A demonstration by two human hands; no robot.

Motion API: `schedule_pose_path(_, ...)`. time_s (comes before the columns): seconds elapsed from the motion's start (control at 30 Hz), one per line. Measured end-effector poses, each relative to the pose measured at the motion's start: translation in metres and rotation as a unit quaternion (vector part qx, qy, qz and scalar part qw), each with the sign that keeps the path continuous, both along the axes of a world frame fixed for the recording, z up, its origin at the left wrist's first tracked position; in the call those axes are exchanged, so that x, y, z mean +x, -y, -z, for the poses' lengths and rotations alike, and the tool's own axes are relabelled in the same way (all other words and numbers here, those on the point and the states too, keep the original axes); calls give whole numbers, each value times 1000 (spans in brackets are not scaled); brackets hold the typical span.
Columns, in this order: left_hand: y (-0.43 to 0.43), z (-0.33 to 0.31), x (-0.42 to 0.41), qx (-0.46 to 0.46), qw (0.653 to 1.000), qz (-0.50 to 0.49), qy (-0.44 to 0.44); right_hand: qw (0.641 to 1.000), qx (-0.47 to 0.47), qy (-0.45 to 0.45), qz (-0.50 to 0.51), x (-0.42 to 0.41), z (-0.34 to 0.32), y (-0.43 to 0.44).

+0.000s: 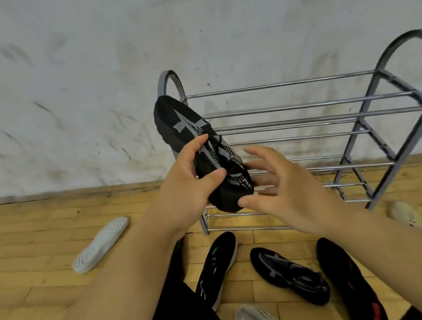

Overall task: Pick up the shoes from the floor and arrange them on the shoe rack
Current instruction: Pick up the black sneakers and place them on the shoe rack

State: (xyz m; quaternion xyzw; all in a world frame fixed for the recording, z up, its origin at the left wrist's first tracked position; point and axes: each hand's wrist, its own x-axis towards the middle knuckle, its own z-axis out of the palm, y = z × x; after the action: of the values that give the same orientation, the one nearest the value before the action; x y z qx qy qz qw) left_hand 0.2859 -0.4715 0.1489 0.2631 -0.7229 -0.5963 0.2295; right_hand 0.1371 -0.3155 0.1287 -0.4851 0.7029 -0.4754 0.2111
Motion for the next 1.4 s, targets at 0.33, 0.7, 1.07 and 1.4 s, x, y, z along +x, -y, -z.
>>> schedule_pose_path(0.33, 12, 17, -14, -118, 979, 67, 154, 870, 437, -191, -128, -93, 129, 1)
schedule_pose_path(0.7, 12, 41, -54, -178, 971, 14, 162, 785, 586, -140, -144, -92, 343, -57)
schedule_pose_path(1.07, 10, 53, -73, -183, 970, -21, 160, 800, 558, -191, -115, -93, 381, -65)
schedule_pose_path(1.4, 7, 49, -67, -182, 967, -15, 175, 806, 562, -145, -120, -81, 339, -50)
